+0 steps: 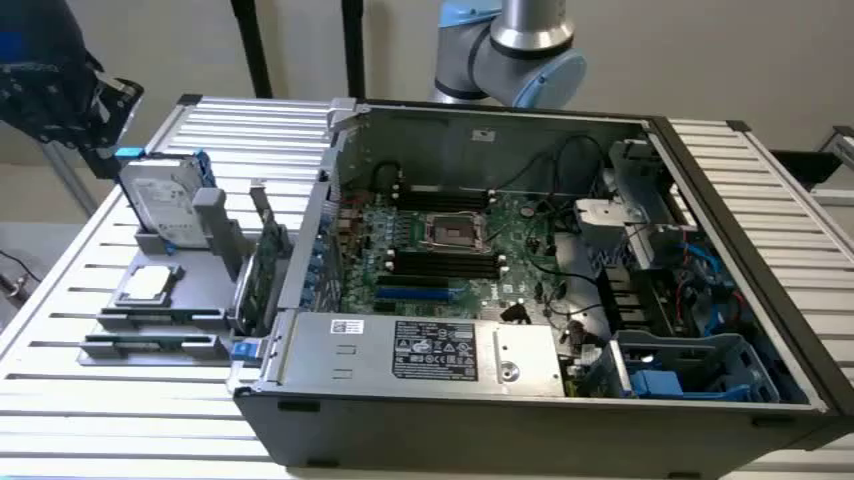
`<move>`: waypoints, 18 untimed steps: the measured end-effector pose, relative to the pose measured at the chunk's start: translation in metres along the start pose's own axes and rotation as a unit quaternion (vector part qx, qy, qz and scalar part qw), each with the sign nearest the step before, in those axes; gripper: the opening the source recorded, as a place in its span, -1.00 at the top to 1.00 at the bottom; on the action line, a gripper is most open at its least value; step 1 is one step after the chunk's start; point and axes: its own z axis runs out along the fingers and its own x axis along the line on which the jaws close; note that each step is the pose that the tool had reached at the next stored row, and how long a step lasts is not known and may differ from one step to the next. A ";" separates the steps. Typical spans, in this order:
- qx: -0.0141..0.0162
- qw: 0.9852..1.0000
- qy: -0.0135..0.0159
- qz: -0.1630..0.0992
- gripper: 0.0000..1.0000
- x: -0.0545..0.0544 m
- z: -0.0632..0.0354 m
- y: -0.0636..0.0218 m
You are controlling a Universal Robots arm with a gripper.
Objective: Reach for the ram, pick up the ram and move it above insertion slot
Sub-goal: 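Reach for the ram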
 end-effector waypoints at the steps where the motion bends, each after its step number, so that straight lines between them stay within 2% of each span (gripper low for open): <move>1: 0.000 1.000 0.000 0.000 0.79 0.000 0.0000 0.0000; 15: 0.000 1.000 0.000 0.000 0.79 0.000 0.0000 -0.0001; 18: 0.000 1.000 0.000 0.000 0.79 -0.002 0.0005 -0.0054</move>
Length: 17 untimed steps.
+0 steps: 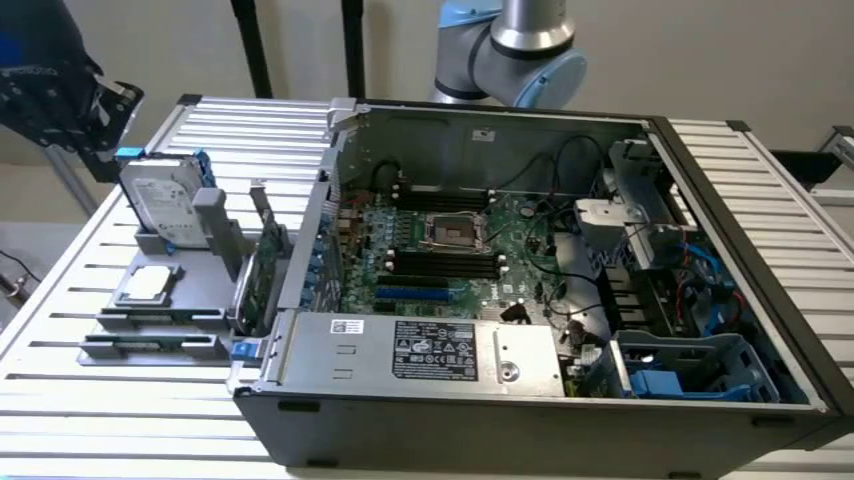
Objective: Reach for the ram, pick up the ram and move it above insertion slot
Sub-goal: 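Reach for the ram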
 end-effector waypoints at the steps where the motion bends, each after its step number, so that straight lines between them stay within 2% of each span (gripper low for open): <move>1: 0.000 1.000 0.000 0.000 0.79 -0.001 0.0004 -0.0032; 8: 0.000 1.000 0.000 0.000 0.79 -0.008 0.0055 -0.0310; 12: 0.000 1.000 0.000 0.000 0.79 -0.013 0.0108 -0.0411; 17: 0.000 1.000 0.000 0.000 0.79 -0.014 0.0195 -0.0494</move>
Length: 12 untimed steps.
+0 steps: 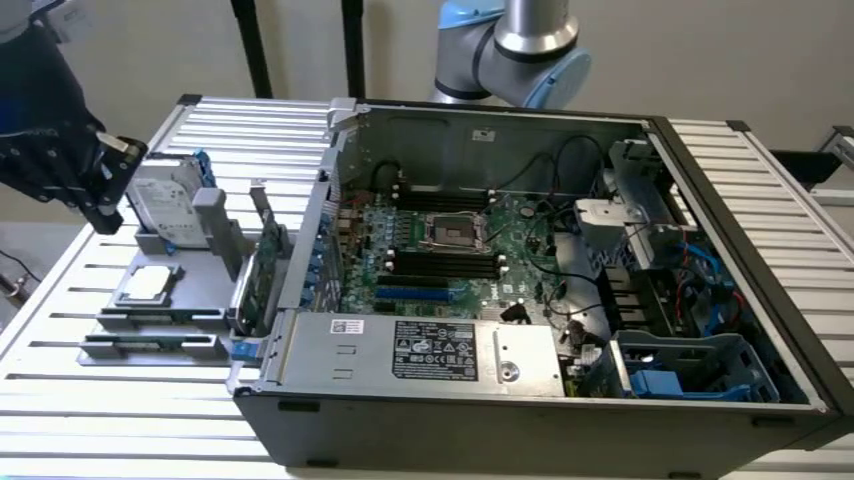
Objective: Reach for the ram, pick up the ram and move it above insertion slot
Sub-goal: 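Reach for the ram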
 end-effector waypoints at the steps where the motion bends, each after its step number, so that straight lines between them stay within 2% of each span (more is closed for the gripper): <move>1: 0.000 1.000 0.000 0.000 0.79 0.000 0.0019 -0.0022; 5: 0.000 1.000 0.000 0.000 0.79 0.000 0.0071 -0.0089; 9: 0.003 1.000 0.000 -0.003 0.79 0.000 0.0088 -0.0144; 12: 0.003 1.000 0.000 -0.005 0.79 0.000 0.0088 -0.0170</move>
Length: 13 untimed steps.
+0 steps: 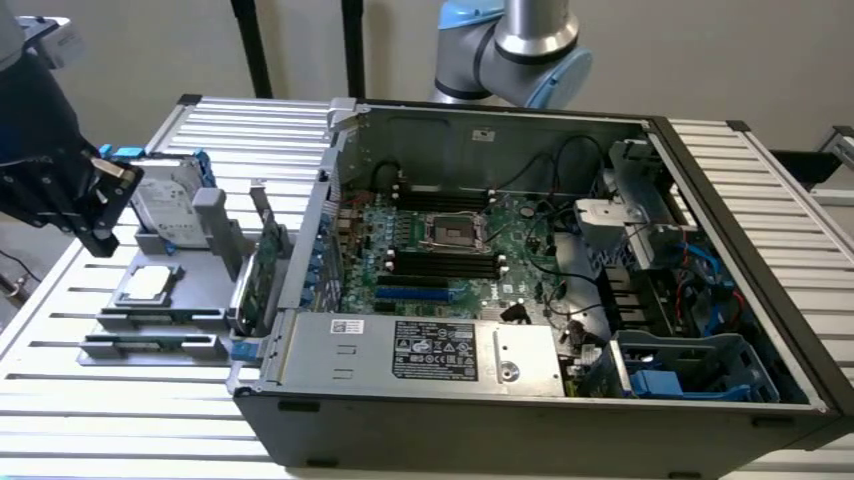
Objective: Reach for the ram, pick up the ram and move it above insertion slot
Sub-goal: 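Pick up the ram and move it above insertion slot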
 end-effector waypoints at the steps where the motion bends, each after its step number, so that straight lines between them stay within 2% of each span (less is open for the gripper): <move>1: 0.000 1.000 0.000 0.000 0.79 0.000 0.0001 0.0000; 10: 0.000 1.000 0.000 -0.002 0.79 0.000 0.0001 -0.0003; 13: 0.000 1.000 0.001 -0.026 0.79 0.000 0.0002 -0.0003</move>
